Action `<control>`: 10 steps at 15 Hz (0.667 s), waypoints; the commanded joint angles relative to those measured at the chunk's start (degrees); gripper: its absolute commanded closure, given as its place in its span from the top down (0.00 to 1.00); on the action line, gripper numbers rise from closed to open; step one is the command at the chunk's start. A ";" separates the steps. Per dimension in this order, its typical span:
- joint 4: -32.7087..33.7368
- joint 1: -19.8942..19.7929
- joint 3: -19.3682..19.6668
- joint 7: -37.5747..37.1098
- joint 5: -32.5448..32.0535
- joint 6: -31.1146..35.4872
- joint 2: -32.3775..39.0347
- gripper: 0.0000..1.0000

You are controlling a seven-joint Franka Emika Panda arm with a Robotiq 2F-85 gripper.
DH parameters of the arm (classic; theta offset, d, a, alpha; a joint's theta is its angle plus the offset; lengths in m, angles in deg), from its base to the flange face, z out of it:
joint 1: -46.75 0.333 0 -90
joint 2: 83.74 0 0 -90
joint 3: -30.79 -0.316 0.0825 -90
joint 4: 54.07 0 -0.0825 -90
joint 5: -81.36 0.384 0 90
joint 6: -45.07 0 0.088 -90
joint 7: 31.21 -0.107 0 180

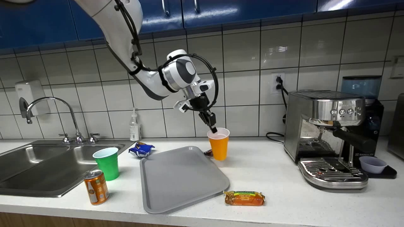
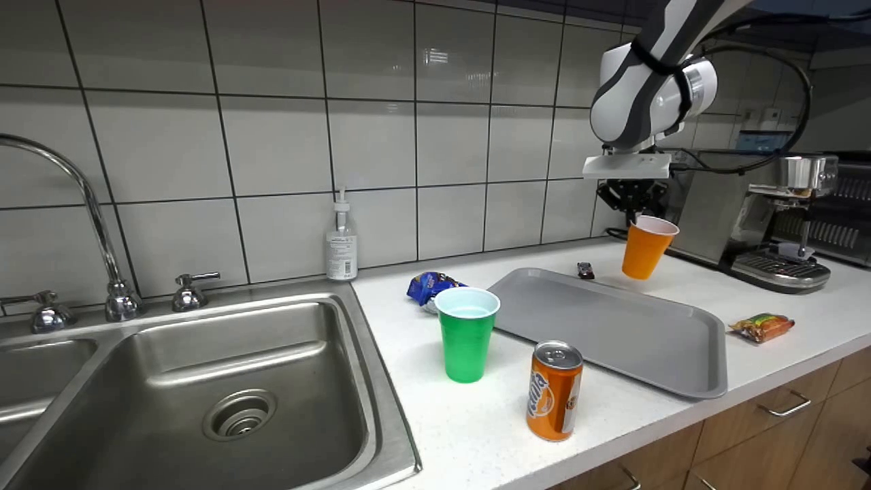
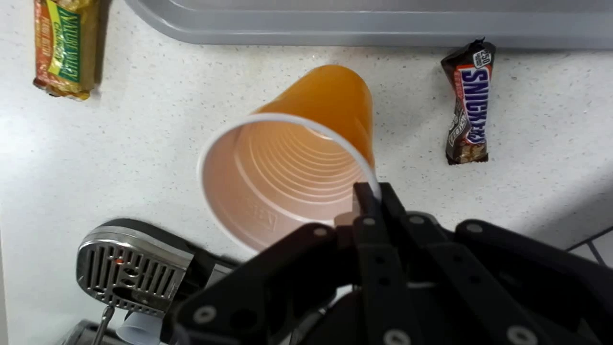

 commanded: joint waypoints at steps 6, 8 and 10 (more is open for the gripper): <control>-7.30 6.62 -2.06 -11.75 -10.75 -0.84 -7.43 0.01; -7.10 7.34 -3.47 -13.09 -11.54 -1.02 -7.06 0.01; -6.52 7.73 -5.01 -13.59 -11.64 -1.24 -6.43 0.01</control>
